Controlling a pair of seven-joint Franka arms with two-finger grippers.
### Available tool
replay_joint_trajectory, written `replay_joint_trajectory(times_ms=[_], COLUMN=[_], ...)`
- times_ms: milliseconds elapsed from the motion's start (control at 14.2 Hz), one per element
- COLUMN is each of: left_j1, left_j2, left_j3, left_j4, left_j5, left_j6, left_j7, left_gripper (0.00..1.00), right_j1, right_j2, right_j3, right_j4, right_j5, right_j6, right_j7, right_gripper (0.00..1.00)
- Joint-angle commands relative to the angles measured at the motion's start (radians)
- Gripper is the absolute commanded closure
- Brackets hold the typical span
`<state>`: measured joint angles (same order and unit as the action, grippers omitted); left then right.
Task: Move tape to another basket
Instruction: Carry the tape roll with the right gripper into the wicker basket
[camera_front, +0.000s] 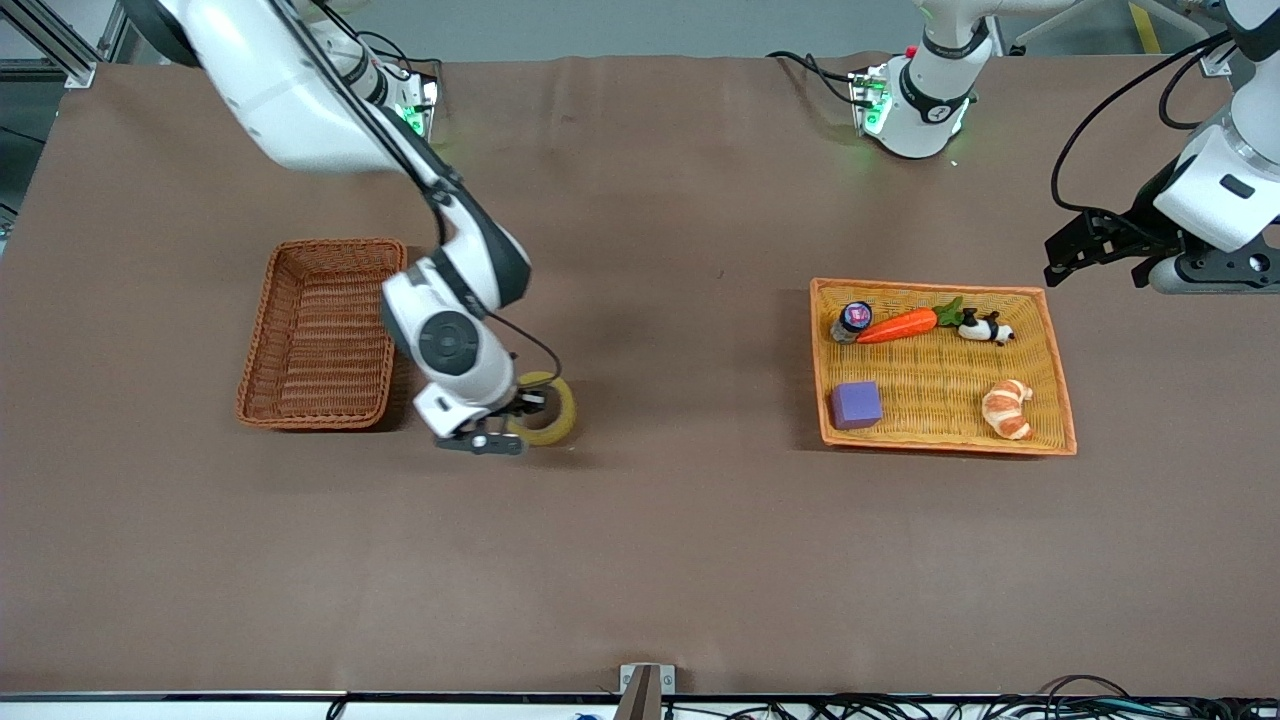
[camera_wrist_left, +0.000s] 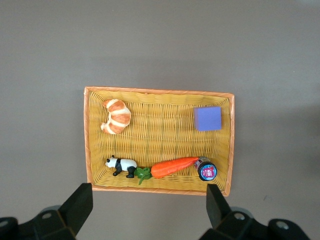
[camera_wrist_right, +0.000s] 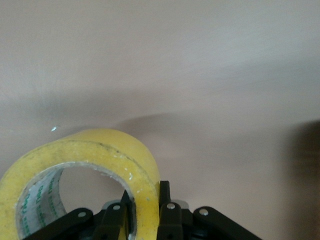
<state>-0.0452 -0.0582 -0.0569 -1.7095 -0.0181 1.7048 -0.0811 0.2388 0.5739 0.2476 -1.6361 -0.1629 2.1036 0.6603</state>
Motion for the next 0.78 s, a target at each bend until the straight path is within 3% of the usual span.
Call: replay_joint_trajectory(times_ms=[0,71,283,565,707], left_j1=[0.005,0.008,0.015,0.022,0.022], left_j2=[-0.003,-0.002,0.0,0.011,0.011], left_j3=[0.006,0.008,0.009,0.011,0.011], left_j4=[0.004,0.005,0.007,0.01,0.01], left_j5=[-0.002,-0.002,0.004,0.006,0.004], left_j6=[-0.013,-0.011,-0.011,-0.011,-0.011], left_j7=[0.003,0.004,0.004,-0.003,-0.006], left_gripper=[0.0,0.0,0.0,0.0,0.0], right_j1=[-0.094,-0.122,-0.13,-0.128,-0.128], right_j2=[-0.213,-0.245,-0.356,-0.525,-0.562], right_j3=[0.03,0.018,-0.112,-0.313,-0.37], right_j4=[-0.062,-0.07,-0.204,-0.517,-0.635], right_j5=[0.008,0.009,0.011,0.013,0.014], right_j6=[-0.181,-0.227,-0.215,0.01,0.096], right_j7=[-0.12,-0.198,-0.411,-0.697,-0.754], right_gripper=[1.0,1.0,1.0,1.0,1.0])
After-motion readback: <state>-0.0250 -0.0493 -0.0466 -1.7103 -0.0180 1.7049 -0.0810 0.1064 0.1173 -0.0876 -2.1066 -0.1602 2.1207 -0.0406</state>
